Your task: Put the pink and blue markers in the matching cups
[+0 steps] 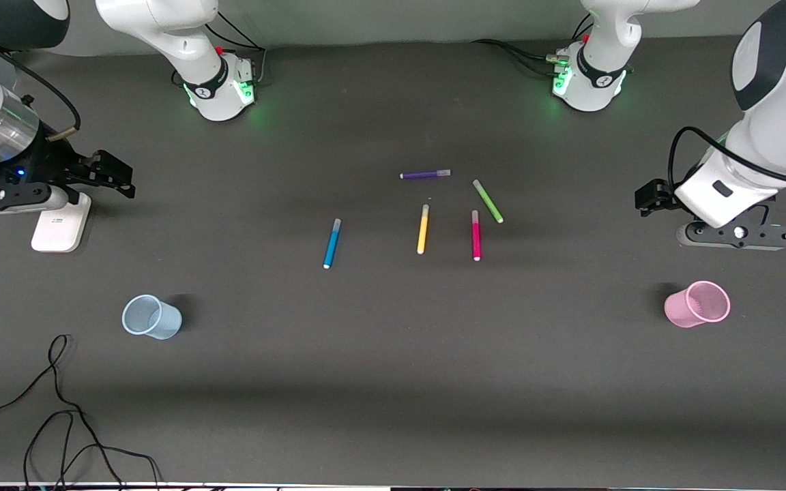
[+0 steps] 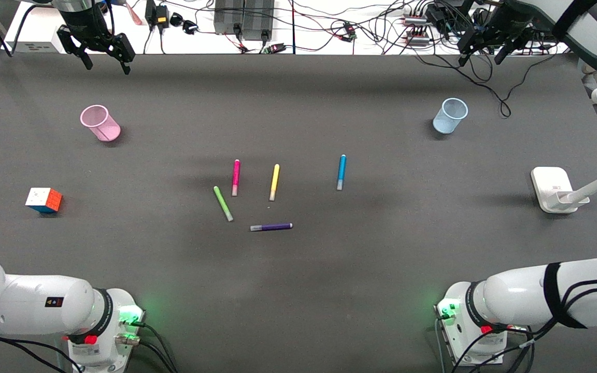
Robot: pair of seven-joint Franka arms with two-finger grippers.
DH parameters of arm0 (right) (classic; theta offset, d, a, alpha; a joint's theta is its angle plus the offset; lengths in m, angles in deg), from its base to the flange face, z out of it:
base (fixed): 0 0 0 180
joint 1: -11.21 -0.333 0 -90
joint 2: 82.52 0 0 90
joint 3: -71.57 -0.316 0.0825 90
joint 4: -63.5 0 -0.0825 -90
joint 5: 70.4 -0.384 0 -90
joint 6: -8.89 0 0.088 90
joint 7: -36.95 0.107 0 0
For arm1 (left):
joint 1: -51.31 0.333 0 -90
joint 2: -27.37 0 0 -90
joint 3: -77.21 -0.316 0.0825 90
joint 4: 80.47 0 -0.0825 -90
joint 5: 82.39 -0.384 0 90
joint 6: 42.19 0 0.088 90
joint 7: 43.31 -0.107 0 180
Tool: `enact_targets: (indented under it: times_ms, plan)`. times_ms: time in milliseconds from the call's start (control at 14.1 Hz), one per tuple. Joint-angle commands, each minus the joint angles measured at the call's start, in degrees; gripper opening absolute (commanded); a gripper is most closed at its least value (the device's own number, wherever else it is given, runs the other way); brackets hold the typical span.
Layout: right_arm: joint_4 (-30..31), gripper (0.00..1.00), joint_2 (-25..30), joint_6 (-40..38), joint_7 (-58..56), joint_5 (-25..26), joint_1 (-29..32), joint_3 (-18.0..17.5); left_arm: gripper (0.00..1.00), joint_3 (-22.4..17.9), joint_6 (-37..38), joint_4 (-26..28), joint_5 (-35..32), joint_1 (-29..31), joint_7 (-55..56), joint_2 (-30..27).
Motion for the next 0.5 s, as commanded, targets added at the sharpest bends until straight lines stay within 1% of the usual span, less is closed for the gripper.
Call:
enact_targets:
  times_ms: [0,284,355,426]
  plan:
    - [-3.54,1.0,-3.58,-0.91,0.0,-1.28,-2.19,-0.17,1.0,-0.55,-0.37,1.59,-0.13,-0.55,0.68,-1.66]
    - [-6.71,1.0,-8.15,-0.91,9.39,-1.37,-7.99,-0.26,1.0,-0.55,-0.37,1.59,-0.13,-0.55,0.68,-1.66]
    - [-7.5,1.0,-9.47,-0.91,11.24,-1.98,-9.14,-0.34,1.0,-0.55,-0.37,1.59,-0.13,-0.55,0.77,-1.66]
    - [-8.38,1.0,-10.88,-0.91,14.04,-3.72,-10.37,-0.26,1.0,-0.55,-0.28,1.59,-0.13,-0.63,0.86,-1.66]
